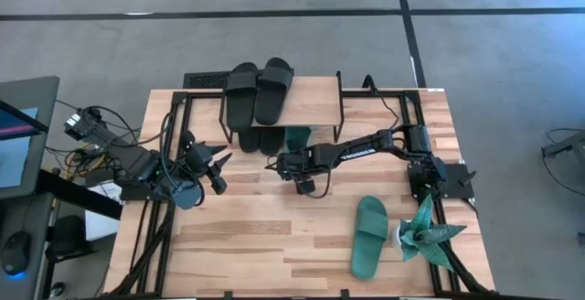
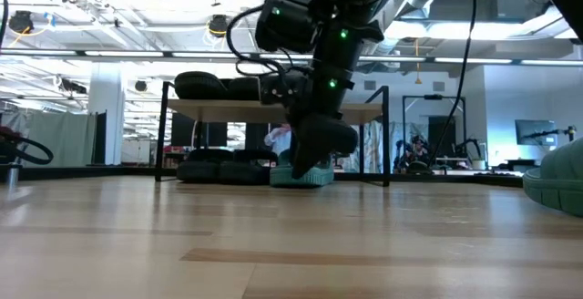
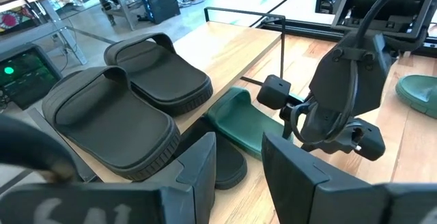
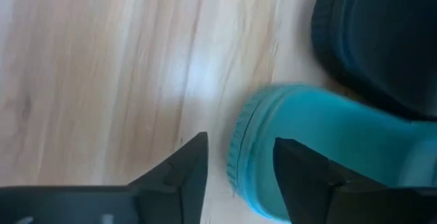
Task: Pick and place slides into the shelf
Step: Put the green slipper under the shelf
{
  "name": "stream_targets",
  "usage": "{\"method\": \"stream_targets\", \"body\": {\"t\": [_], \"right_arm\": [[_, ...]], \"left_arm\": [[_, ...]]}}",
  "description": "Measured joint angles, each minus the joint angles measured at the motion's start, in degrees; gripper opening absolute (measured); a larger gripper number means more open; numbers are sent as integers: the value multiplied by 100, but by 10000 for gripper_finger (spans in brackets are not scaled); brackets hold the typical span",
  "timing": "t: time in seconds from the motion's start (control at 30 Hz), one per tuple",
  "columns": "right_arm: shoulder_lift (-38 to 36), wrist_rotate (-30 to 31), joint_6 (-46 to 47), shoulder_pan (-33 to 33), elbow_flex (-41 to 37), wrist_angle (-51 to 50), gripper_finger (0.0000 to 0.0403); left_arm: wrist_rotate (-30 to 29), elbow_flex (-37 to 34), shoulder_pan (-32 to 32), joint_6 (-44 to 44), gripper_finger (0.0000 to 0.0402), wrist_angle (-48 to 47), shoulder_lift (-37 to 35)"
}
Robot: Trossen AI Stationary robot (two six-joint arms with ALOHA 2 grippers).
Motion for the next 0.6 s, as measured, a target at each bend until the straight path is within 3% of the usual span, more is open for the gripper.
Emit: {"method": "stream_targets", "body": {"t": [0.27, 0.6], "right_arm": [[0, 44, 15, 4, 433, -182, 181], [-145, -13, 888, 212, 1403, -1982, 181]], "left_arm": [[24, 0, 2, 0, 109, 1, 0], [186, 0, 1, 26, 109, -2, 0]]}}
